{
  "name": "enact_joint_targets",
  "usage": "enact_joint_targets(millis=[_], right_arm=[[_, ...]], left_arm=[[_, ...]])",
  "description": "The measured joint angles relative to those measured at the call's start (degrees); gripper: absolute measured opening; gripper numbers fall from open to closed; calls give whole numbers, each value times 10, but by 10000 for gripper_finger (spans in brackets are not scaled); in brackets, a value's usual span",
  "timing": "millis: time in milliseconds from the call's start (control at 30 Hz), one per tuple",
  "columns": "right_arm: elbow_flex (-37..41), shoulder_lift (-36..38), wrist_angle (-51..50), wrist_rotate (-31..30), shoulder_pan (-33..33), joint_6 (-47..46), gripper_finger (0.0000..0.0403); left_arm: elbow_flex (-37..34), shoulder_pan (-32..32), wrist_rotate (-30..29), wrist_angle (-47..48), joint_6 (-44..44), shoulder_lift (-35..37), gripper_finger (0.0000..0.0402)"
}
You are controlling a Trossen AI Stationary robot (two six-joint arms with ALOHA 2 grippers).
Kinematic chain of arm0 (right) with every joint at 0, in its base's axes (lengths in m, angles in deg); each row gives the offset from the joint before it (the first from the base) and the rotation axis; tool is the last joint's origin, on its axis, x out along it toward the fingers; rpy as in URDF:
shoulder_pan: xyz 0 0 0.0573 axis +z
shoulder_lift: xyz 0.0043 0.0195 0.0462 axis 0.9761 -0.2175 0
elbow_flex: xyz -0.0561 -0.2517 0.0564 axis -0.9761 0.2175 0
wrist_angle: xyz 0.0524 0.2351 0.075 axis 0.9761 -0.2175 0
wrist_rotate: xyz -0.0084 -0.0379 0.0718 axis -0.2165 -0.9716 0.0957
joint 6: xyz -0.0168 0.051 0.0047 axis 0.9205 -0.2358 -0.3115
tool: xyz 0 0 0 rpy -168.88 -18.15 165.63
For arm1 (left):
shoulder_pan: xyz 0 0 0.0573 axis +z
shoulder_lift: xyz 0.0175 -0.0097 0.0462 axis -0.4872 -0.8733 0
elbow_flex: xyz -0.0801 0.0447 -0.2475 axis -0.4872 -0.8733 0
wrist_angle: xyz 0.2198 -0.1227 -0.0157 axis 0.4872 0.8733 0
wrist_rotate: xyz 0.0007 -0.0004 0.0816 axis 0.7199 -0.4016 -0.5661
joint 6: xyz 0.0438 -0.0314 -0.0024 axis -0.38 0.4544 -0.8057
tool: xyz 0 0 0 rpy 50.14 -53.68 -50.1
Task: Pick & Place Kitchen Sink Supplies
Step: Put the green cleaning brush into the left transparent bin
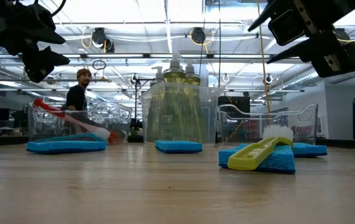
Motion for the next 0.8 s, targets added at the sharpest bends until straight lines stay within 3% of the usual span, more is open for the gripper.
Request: enact_joint_targets(millis=[267, 433, 800], right_arm=[[-31, -3, -32, -4, 1, -17, 210], [-75, -53, -121, 17, 1, -76, 210], [-122, -124, -194, 30, 1, -148, 210]], left_arm=[[0, 0, 1, 0, -9, 0, 210], [0, 0, 1, 1, -9, 0, 210], [0, 0, 1, 2, -21, 0, 209]])
